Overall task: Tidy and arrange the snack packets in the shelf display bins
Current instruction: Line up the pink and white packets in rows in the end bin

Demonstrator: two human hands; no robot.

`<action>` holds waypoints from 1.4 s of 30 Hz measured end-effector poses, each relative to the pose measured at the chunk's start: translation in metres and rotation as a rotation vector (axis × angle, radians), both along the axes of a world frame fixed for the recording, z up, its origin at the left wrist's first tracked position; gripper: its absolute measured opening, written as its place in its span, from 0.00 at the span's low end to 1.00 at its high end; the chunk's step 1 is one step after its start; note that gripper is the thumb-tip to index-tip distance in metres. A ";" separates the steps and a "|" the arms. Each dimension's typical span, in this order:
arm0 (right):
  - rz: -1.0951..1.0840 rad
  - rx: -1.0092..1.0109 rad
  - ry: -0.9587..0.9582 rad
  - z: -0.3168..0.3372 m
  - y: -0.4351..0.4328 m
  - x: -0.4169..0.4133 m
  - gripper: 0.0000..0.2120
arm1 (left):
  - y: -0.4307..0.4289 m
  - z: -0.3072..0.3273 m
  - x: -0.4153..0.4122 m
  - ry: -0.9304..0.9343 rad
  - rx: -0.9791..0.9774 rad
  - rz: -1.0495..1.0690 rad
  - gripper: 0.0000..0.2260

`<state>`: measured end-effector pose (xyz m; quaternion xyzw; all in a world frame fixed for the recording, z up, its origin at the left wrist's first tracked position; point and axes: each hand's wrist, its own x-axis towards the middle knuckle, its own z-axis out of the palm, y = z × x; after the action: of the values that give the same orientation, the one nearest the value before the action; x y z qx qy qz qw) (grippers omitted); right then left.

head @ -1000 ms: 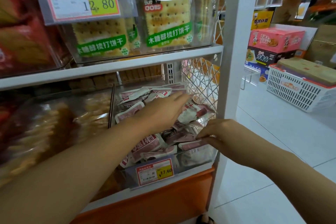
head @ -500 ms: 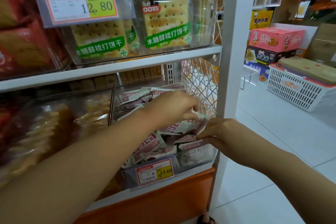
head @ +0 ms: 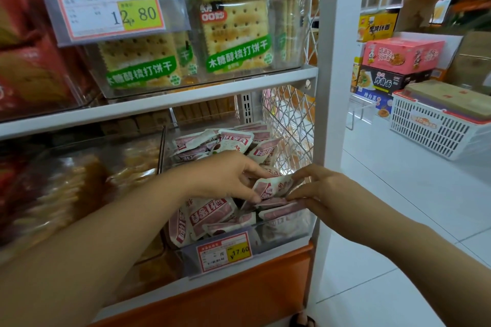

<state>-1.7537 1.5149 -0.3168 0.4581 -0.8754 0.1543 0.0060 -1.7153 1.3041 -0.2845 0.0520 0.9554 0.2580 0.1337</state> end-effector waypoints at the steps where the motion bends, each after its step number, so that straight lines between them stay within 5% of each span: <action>1: -0.002 0.001 0.001 0.001 0.000 0.001 0.14 | 0.001 -0.002 0.003 0.028 -0.090 -0.025 0.21; 5: -0.009 -0.014 0.006 0.003 -0.002 0.004 0.14 | 0.001 -0.010 0.003 0.197 -0.207 -0.017 0.04; 10: -0.007 -0.044 0.032 0.002 -0.001 0.005 0.11 | 0.007 -0.008 -0.001 0.350 -0.002 0.026 0.07; 13: -0.039 -0.243 0.051 0.001 -0.002 0.005 0.05 | 0.021 -0.012 -0.008 0.284 0.038 -0.027 0.05; 16: -0.096 -0.322 -0.073 0.001 -0.007 0.005 0.15 | 0.028 -0.012 -0.014 0.188 0.106 -0.019 0.05; 20: -0.066 -0.175 -0.168 -0.003 -0.008 0.003 0.29 | 0.021 -0.011 -0.014 -0.036 0.452 0.137 0.09; 22: -0.052 -0.027 -0.093 -0.003 -0.009 0.004 0.32 | 0.012 -0.011 -0.015 0.004 0.514 0.182 0.08; 26: -0.019 0.092 -0.001 -0.002 -0.015 0.000 0.20 | -0.006 -0.013 -0.029 0.283 0.087 0.119 0.08; 34: 0.018 0.076 -0.064 -0.003 -0.020 -0.010 0.13 | -0.004 -0.040 -0.055 0.382 -0.628 -0.085 0.12; 37: 0.024 0.071 -0.078 -0.002 -0.019 -0.012 0.13 | 0.000 -0.047 -0.061 0.441 -0.660 -0.077 0.10; 42: 0.037 0.056 -0.079 -0.003 -0.018 -0.012 0.13 | -0.008 -0.043 -0.065 0.545 -0.367 0.217 0.08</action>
<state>-1.7662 1.4971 -0.3200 0.4676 -0.8704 0.1479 -0.0441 -1.7799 1.2966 -0.3275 -0.0079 0.9864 0.0714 -0.1476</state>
